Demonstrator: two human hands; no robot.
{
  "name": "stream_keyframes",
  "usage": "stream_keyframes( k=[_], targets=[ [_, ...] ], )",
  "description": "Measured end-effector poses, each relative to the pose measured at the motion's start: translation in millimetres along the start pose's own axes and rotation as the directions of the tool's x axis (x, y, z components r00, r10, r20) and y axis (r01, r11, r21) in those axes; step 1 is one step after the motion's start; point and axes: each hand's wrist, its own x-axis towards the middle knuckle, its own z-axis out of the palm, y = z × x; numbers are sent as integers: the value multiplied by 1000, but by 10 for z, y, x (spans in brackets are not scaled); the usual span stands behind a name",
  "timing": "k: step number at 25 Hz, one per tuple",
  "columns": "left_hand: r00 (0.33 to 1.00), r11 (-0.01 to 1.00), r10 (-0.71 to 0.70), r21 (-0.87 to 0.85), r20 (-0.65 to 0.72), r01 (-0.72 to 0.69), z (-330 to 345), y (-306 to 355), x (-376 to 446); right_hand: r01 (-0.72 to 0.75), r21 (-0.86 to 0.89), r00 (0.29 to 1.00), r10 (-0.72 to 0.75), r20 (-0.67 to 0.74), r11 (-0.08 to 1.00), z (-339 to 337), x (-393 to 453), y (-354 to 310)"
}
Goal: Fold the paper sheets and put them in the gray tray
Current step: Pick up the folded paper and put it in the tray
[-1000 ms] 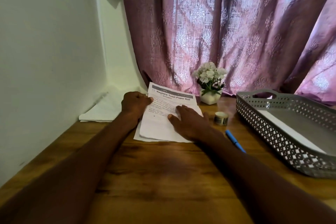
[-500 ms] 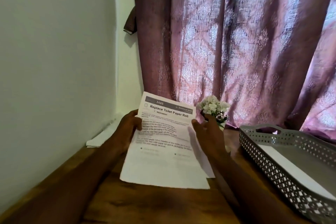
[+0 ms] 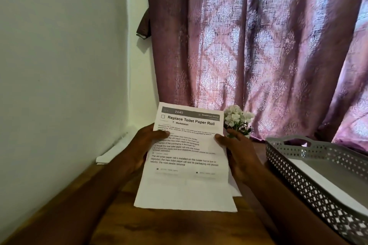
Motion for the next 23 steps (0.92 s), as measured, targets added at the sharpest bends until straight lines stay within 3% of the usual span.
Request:
stream_keyframes(
  k=[5, 13, 19, 23],
  targets=[
    [998, 1000, -27, -4, -55, 26, 20, -20, -26, 37, -177, 999, -39, -7, 984, 51, -34, 25],
    [996, 990, 61, 132, -66, -52, -178, -115, 79, 75, -201, 996, -83, -36, 977, 32, -65, 60],
    [976, 993, 82, 97, -204, -63, -287, -80, 93, 77, -282, 986, -116, -123, 956, -46, -29, -14],
    [985, 992, 93, 99, -148, -79, -268, -42, 55, 73, -263, 991, -100, -93, 962, -53, -61, -42]
  ],
)
